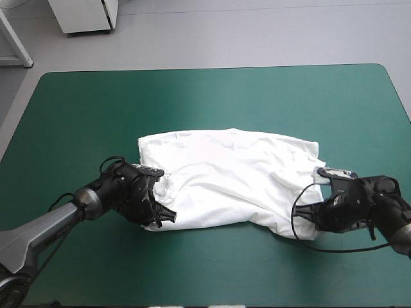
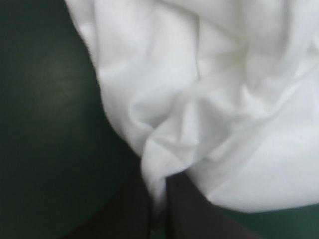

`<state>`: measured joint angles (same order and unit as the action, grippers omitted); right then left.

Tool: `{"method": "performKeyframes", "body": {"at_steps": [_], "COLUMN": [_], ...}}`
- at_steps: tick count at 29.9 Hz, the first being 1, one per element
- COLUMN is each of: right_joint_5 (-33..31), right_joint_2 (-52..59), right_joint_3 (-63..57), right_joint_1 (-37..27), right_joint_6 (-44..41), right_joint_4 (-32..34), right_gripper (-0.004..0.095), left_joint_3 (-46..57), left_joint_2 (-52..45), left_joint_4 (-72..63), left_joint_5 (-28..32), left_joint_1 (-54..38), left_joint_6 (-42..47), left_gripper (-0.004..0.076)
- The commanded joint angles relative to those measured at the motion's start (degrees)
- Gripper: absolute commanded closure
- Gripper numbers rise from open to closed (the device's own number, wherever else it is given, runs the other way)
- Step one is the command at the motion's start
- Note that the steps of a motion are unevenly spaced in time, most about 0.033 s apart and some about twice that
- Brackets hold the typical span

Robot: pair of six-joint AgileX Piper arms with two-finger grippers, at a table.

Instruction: Fold the cloth

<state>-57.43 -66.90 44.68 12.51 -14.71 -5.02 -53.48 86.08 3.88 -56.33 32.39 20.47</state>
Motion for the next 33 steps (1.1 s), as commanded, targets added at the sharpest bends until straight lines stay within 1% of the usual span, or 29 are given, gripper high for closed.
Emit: {"method": "performKeyframes", "body": {"at_steps": [1, 3, 6, 10, 14, 17, 22, 26, 33], "right_joint_5": [-0.06, 0.48, 0.48, 0.90, 3.81, 5.38, 5.27, 5.65, 5.40], "right_joint_2": [1.19, 0.93, -0.04, -2.51, -6.54, -10.13, -17.45, -23.47, -33.06], "right_joint_3": [7.24, 10.84, 15.61, 20.96, 26.74, 30.88, 37.41, 41.95, 48.05], "right_joint_1": [0.06, 0.06, 0.06, 0.06, 0.06, 0.06, 0.06, -0.06, -2.88], "right_joint_6": [1.48, 1.48, 1.48, 1.48, 1.48, 1.48, 1.48, 1.48, 0.85], "right_joint_4": [0.18, 1.13, 4.50, 8.19, 10.86, 11.41, 13.78, 15.76, 14.35], "right_gripper": [0.0925, 0.0925, 0.0925, 0.0925, 0.0925, 0.0925, 0.0925, 0.0925, 0.0925], "left_joint_3": [-5.97, -9.18, -14.65, -21.48, -26.52, -29.96, -35.70, -40.94, -49.43], "left_joint_2": [-2.86, -3.10, -2.99, -2.88, -0.83, 2.23, 8.84, 14.69, 23.58], "left_joint_4": [2.67, 5.04, 8.40, 14.54, 17.15, 17.15, 16.89, 16.88, 16.15], "left_joint_5": [-1.06, -2.16, -2.95, -0.78, 0.99, 1.78, 4.02, 4.13, 4.27], "left_joint_1": [-0.01, -0.01, -0.01, -0.01, -2.39, -5.37, -8.73, -10.18, -11.73], "left_joint_6": [-0.09, -0.09, -0.09, 0.92, 1.42, 0.61, -3.17, -4.14, -4.83], "left_gripper": [0.0746, 0.0746, 0.0746, 0.0746, 0.0746, 0.0746, 0.0746, 0.0746, 0.0746]}}
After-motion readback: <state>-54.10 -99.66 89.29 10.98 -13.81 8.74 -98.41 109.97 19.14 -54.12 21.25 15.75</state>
